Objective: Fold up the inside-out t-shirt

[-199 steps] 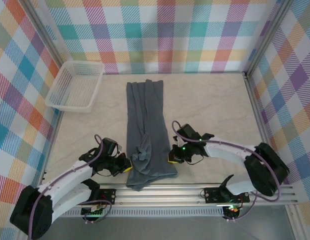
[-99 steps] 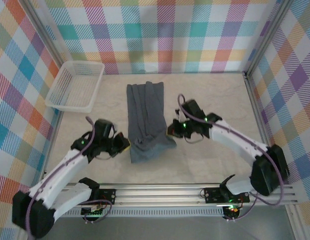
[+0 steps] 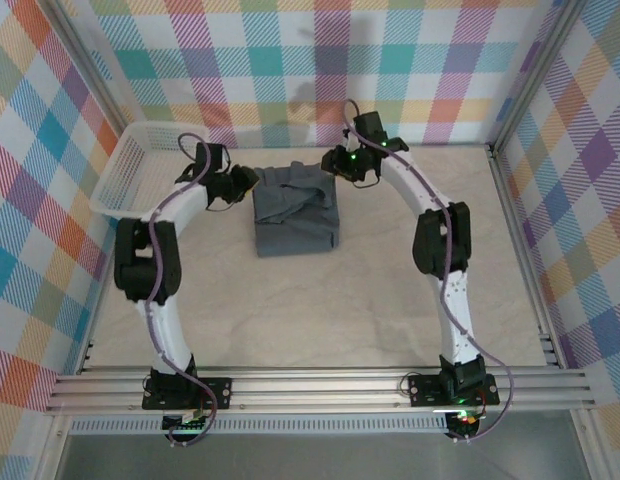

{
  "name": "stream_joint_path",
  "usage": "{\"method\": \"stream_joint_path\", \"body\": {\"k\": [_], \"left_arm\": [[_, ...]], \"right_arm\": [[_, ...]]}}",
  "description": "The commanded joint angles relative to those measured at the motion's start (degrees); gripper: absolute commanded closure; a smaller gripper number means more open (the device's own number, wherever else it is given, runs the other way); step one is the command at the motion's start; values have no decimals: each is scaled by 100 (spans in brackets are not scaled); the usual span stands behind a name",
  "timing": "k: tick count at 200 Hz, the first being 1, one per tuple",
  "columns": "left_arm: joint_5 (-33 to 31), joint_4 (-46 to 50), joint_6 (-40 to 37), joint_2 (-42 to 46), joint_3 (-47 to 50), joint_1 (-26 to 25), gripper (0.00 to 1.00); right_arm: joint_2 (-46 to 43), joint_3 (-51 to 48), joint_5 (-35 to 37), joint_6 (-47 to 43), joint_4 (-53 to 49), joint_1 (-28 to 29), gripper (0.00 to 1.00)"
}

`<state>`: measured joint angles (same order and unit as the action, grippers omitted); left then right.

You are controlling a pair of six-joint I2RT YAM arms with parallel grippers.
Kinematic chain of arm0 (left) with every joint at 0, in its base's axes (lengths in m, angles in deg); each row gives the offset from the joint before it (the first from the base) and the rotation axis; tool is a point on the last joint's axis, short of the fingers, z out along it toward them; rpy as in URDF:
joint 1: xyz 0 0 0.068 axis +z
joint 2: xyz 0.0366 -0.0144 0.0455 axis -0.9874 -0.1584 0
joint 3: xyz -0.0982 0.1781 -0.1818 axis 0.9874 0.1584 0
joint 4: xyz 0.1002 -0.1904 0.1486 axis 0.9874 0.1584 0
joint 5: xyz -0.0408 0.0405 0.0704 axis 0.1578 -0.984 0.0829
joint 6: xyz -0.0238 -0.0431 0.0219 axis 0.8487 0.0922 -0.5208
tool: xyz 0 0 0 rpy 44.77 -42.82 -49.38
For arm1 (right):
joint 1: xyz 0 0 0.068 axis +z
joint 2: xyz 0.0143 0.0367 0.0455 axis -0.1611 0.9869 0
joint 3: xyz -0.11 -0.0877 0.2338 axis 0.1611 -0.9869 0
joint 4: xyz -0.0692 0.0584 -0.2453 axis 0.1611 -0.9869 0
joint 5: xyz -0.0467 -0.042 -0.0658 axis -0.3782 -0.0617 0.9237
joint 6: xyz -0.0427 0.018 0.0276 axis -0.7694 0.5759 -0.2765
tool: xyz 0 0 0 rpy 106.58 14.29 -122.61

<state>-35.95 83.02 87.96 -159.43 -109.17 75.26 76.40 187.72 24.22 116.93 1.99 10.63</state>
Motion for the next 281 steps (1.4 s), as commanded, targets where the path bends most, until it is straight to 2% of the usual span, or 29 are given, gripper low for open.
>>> {"method": "stream_joint_path", "body": {"k": [1,9,18,46,70,91,109,126,137,145,154,179,202,231,245,259,281], "left_arm": [[340,-265,-124,-137,-279,205,32],[319,-378,-142,63,-8,225,28],[259,-482,-219,364,432,211,26],[142,-564,-101,1277,1879,99,26],[88,-439,-239,1747,2792,-227,28],[-34,-395,-293,1894,3324,-488,31],[-37,-670,-144,1882,3641,-527,38],[194,-919,-1,1670,3630,-536,41],[262,-1008,26,1539,3554,-553,46],[290,-1061,49,1459,3500,-546,55],[307,-1102,71,1374,3438,-545,68],[322,-954,90,1170,3230,-506,100],[189,-433,-16,1322,3326,-384,100],[156,470,-383,2276,4112,-481,100],[307,999,-455,2847,4646,-765,100],[328,1435,-409,3379,5132,-1265,100],[217,2046,74,4389,5931,-1888,100]], "right_arm": [[460,1257,-372,-546,-1444,-175,41],[396,1232,-301,-740,-1770,-220,40],[44,513,-185,-894,-1741,-229,39],[-1722,-3100,-419,-597,206,-232,38],[-2293,-4653,-709,-177,1055,-93,41],[-2193,-5055,-804,-98,1365,122,46],[-1912,-4973,-1056,178,1556,185,58],[-1675,-4738,-1093,266,1526,293,63],[-1584,-4595,-1021,252,1459,351,75],[-1568,-4547,-959,279,1418,365,86],[-1603,-4532,-834,297,1372,365,93],[-1724,-4515,-579,127,1169,347,100],[-1950,-4736,-305,-49,874,290,100],[-2837,-5897,-237,-302,790,275,100],[-3343,-6634,-350,-250,771,348,100],[-3909,-7458,-392,-38,799,572,100],[-4951,-8799,-285,649,857,1106,100]]}}
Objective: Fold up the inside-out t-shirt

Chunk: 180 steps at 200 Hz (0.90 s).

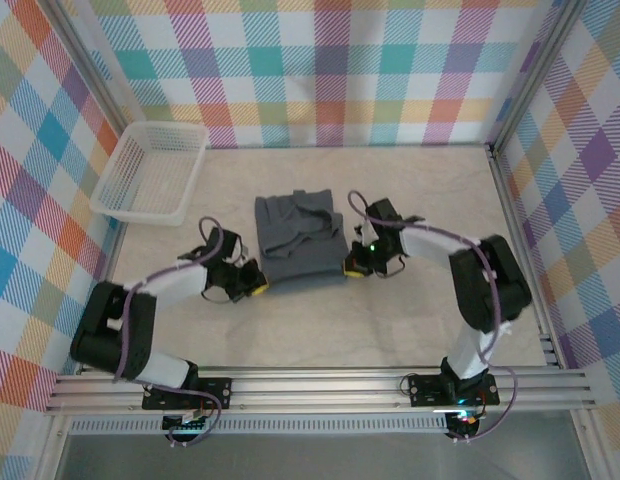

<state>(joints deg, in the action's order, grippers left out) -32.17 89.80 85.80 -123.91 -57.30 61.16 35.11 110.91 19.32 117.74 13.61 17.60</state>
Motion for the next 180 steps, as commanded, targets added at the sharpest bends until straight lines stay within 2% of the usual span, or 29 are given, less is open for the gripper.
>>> {"method": "stream_joint_path", "body": {"k": [1,22,29,38,46,65,89,115,149,164,174,180], "left_arm": [[-158,1385,315,896,788,-492,100],[-22,1698,954,2169,1461,-686,100],[25,1726,1136,2559,1576,-696,93],[13,1753,1300,2970,1602,-701,81],[-16,1712,1345,3209,1525,-701,70],[-114,1713,1184,3232,1041,-699,54],[9,1595,973,2678,407,-707,48],[-402,1648,554,2013,-14,-699,43],[-330,967,537,999,-130,-685,38],[-319,569,545,717,-152,-680,44],[-386,496,496,586,-260,-681,58],[-443,530,449,539,-362,-675,69]], "right_arm": [[-888,-1178,210,615,-309,439,100],[-1840,-1936,329,1240,-380,948,100],[-2037,-1987,327,1328,-435,1056,92],[-2201,-1908,307,1364,-545,1099,73],[-2261,-1712,346,1323,-685,1095,66],[-2154,-903,732,1076,-1135,1090,55],[-1847,-221,1362,1161,-1242,1067,50],[-1335,-117,1598,1390,-764,1012,50],[-732,-129,1066,1600,-193,1045,50],[-665,-115,1027,1624,-22,1058,65],[-672,-63,1066,1634,-4,1057,81],[-685,-23,1076,1646,-13,1052,87]]}}
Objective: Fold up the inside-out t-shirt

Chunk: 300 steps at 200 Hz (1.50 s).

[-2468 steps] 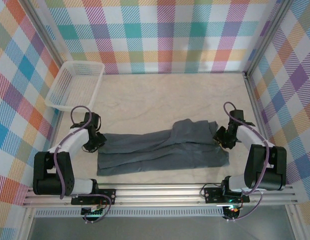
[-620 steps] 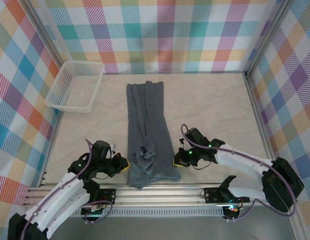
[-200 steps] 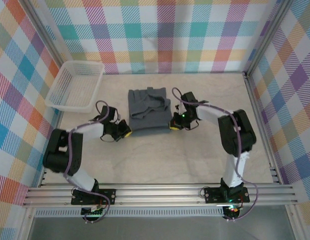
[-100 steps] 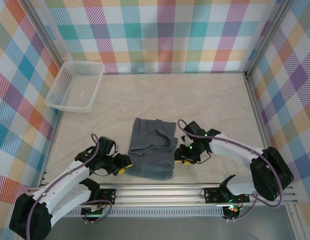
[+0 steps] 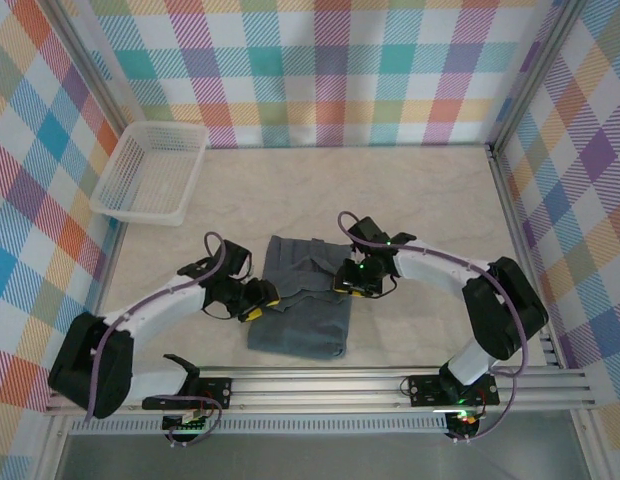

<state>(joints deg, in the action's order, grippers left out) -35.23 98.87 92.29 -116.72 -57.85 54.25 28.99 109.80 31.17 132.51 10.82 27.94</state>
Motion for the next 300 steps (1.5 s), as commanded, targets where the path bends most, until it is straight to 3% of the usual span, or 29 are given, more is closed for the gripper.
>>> {"method": "stream_joint_path", "body": {"k": [1,10,23,70,117,126,139,150,173,205,233,276,300], "left_arm": [[-142,-368,-202,-184,-325,17,70],[-218,-308,-267,-175,-464,11,86],[-360,-208,-291,-97,-618,18,100],[-481,-711,-284,-569,-1419,431,100],[-895,-1431,-592,-2664,-3106,801,100],[-885,-1584,-600,-3042,-3373,889,92],[-840,-1704,-648,-3481,-3724,985,68],[-739,-1691,-698,-3652,-3920,1041,50],[-823,-1601,-865,-3271,-3655,1140,36],[-926,-1400,-1242,-2793,-2832,1202,35],[-624,-1808,-1303,-2986,-2486,1187,35],[-150,-2250,-1366,-3960,-3141,1038,34],[19,-2606,-1178,-4243,-3226,986,53]], "right_arm": [[-80,92,-103,173,262,16,88],[-108,121,-82,193,252,22,95],[-146,118,-40,279,241,6,100],[21,314,-156,558,576,-625,100],[1085,1216,-429,98,680,-1471,99],[1370,1469,-488,-32,642,-1583,95],[1680,1787,-432,-139,525,-1740,68],[1792,2018,-412,-224,291,-1862,59],[1331,1797,-320,-573,272,-1923,47],[912,851,-239,-985,717,-1920,33],[1374,916,-874,-1086,1098,-1883,32],[2037,1560,-1035,-943,1121,-1762,35],[1955,1491,-988,-921,1104,-1735,35]]}}
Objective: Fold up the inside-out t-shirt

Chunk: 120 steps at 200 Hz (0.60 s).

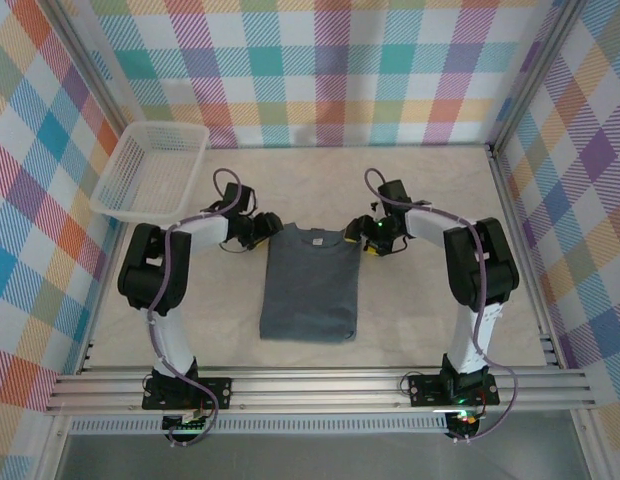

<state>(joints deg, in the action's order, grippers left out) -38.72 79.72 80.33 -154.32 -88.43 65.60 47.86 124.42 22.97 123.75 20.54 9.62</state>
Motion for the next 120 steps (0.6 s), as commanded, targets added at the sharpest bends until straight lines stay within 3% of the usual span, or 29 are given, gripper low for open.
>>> {"method": "stream_joint_path", "body": {"k": [1,16,56,82,98,120], "left_arm": [[365,-693,22,-486,-173,-149,54],[373,-650,26,-574,-208,-176,71],[258,-347,-254,-482,-160,-185,100],[218,-172,-396,-353,-136,-176,100],[395,-204,-418,-330,-140,-176,100],[510,-232,-402,-356,-201,-175,100]], "right_arm": [[68,21,-167,-44,130,92,35],[-37,-75,-103,-83,44,88,35],[-639,-301,487,-222,-258,63,31],[-1110,-787,1035,-255,227,-30,9],[-808,-531,873,-512,203,-27,8],[-145,-29,504,-726,203,24,14]]}}
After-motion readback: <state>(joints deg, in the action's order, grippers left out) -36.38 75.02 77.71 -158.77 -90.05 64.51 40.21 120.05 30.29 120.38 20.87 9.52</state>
